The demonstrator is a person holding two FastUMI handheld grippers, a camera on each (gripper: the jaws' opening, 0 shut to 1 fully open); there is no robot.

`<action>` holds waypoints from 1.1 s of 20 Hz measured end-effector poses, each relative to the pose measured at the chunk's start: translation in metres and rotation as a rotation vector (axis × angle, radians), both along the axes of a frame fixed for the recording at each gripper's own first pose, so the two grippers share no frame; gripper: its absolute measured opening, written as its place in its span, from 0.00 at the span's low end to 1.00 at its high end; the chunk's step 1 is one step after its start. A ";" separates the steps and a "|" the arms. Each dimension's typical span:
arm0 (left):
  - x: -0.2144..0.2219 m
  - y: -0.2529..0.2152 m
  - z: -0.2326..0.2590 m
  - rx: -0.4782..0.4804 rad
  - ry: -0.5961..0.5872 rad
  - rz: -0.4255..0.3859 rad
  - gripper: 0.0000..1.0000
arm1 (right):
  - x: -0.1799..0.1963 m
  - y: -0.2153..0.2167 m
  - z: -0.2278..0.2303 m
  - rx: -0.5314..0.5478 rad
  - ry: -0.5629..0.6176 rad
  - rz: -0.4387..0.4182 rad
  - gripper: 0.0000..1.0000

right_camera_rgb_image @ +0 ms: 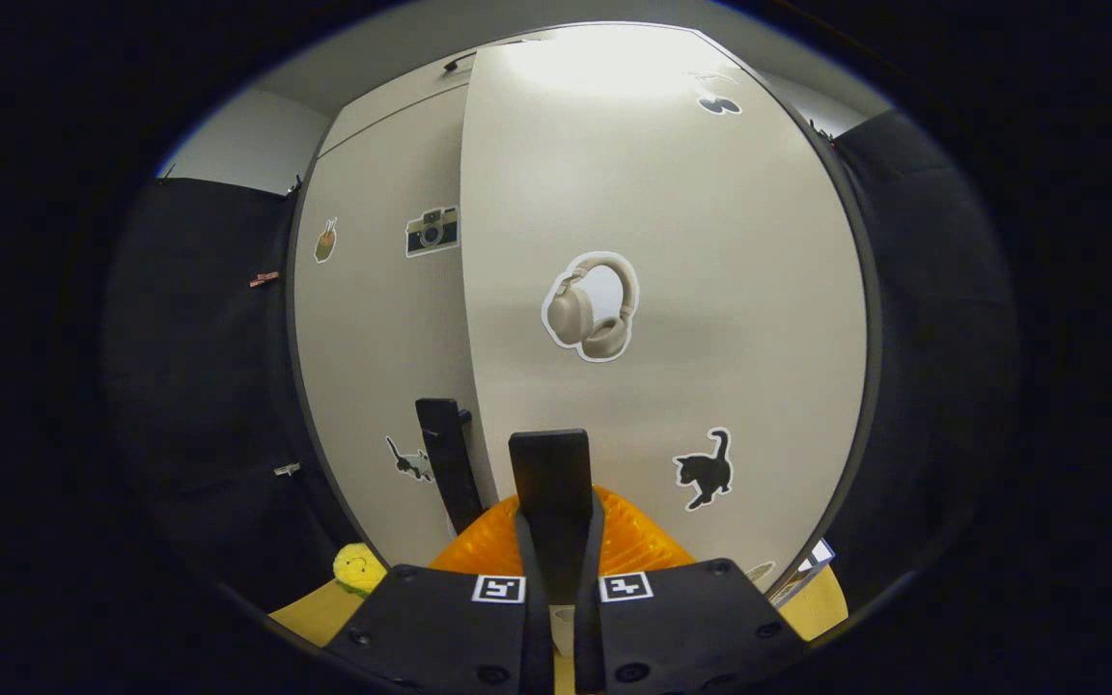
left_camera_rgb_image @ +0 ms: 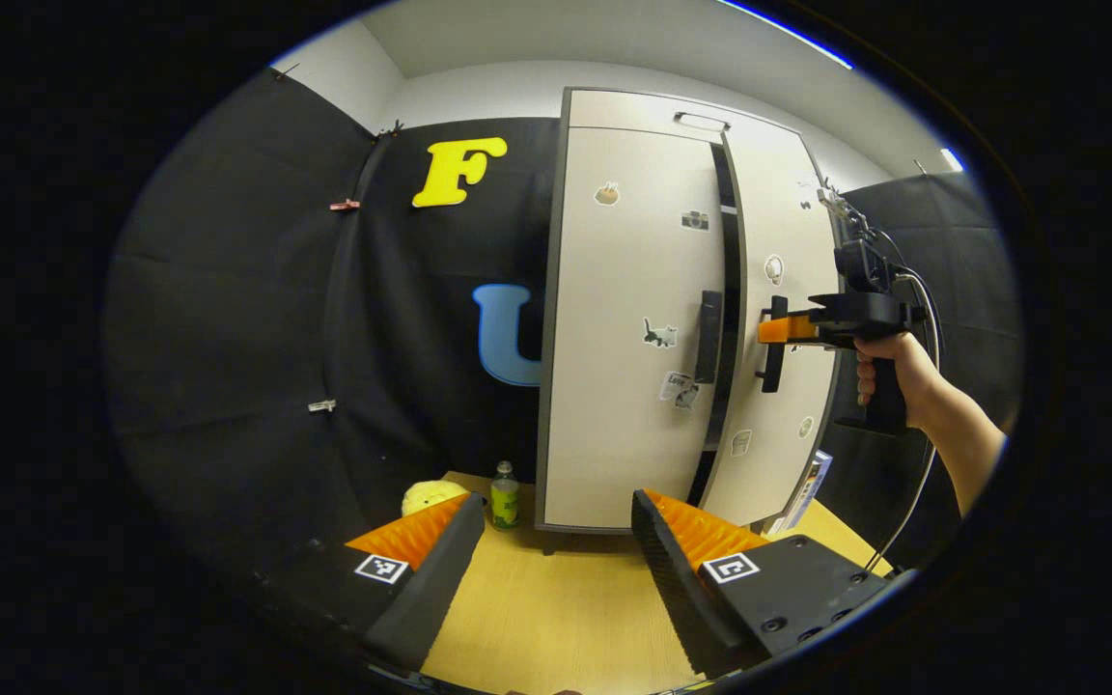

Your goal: Open the right door of the double-door shoe cabinet with the right hand, and open the left door with the left hand.

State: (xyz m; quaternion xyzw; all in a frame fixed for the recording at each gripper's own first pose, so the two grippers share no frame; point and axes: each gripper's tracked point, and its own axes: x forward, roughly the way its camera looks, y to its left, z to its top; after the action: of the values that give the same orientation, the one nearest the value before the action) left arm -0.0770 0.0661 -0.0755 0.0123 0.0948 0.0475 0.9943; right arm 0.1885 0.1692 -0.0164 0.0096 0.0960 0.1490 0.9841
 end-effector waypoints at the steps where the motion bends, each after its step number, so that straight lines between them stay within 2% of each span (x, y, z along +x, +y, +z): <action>1: 0.002 -0.004 0.002 0.001 -0.003 -0.018 0.95 | -0.004 -0.004 0.001 0.001 0.001 0.001 0.13; 10: 0.016 -0.030 -0.001 -0.014 -0.004 -0.128 0.95 | -0.028 -0.027 0.006 -0.003 0.004 -0.029 0.13; 22: 0.042 -0.057 -0.013 -0.023 0.021 -0.170 0.95 | -0.045 -0.054 0.010 -0.003 0.019 -0.038 0.12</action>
State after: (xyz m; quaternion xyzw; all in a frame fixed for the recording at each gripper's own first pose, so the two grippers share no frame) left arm -0.0352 0.0091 -0.0884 0.0093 0.1043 -0.0380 0.9938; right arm 0.1430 0.1153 -0.0067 0.0114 0.1051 0.1299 0.9859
